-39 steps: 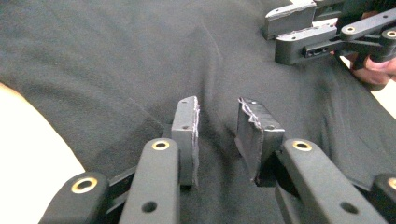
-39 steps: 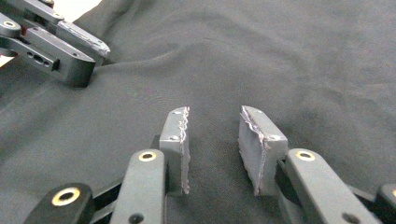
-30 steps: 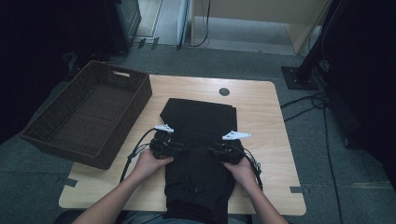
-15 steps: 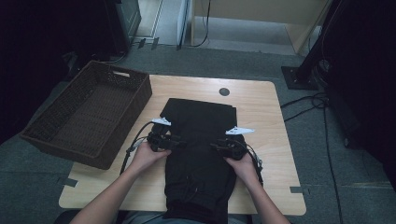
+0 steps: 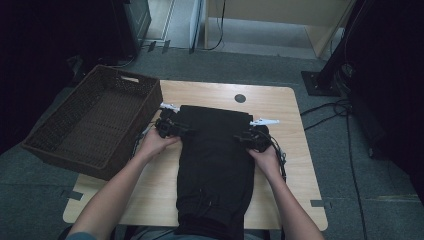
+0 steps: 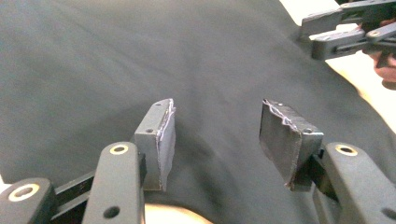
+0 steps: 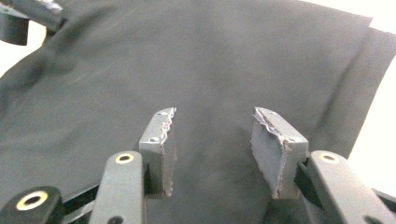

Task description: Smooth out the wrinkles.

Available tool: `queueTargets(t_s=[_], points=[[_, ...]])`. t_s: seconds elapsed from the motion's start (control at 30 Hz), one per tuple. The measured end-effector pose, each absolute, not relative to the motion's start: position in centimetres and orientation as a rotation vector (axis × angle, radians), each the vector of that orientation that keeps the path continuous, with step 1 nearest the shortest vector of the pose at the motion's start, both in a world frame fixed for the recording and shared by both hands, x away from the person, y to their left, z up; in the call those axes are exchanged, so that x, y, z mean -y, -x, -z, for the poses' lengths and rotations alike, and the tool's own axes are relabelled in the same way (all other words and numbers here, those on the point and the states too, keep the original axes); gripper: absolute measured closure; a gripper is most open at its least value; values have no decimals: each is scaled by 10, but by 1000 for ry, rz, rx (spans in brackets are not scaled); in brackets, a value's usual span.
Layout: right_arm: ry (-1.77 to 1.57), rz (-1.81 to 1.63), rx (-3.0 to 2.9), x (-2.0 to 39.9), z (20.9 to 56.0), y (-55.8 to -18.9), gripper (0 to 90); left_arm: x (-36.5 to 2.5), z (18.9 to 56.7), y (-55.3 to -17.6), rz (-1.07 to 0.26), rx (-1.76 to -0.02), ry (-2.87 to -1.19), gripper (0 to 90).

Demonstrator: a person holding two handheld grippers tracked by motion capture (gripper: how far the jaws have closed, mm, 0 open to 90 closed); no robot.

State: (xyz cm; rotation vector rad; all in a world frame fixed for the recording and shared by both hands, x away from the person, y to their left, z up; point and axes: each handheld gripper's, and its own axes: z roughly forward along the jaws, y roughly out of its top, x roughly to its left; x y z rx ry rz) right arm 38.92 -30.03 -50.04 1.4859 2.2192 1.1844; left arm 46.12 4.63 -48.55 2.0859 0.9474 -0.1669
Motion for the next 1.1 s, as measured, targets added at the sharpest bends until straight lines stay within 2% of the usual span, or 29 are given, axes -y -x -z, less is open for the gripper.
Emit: queueTargets(t_s=[0.37,0.63,0.83,1.0,1.1], points=[[-1558,-1149,-2158,326,499,-423,469,-53,484,-499,110,-1061,-2057,438],[-1595,-1121,-2137,332,504,-435,440,-50,500,-505,73,-1109,-2113,392],[-1596,-1087,-2158,325,511,-438,437,-46,503,-503,90,-1114,-2075,387],[-1566,-1105,-2167,310,513,-441,473,-29,505,-497,110,-1057,-2101,460],[-1539,-1102,-2178,301,513,-440,502,-22,506,-494,119,-1044,-2101,557]])
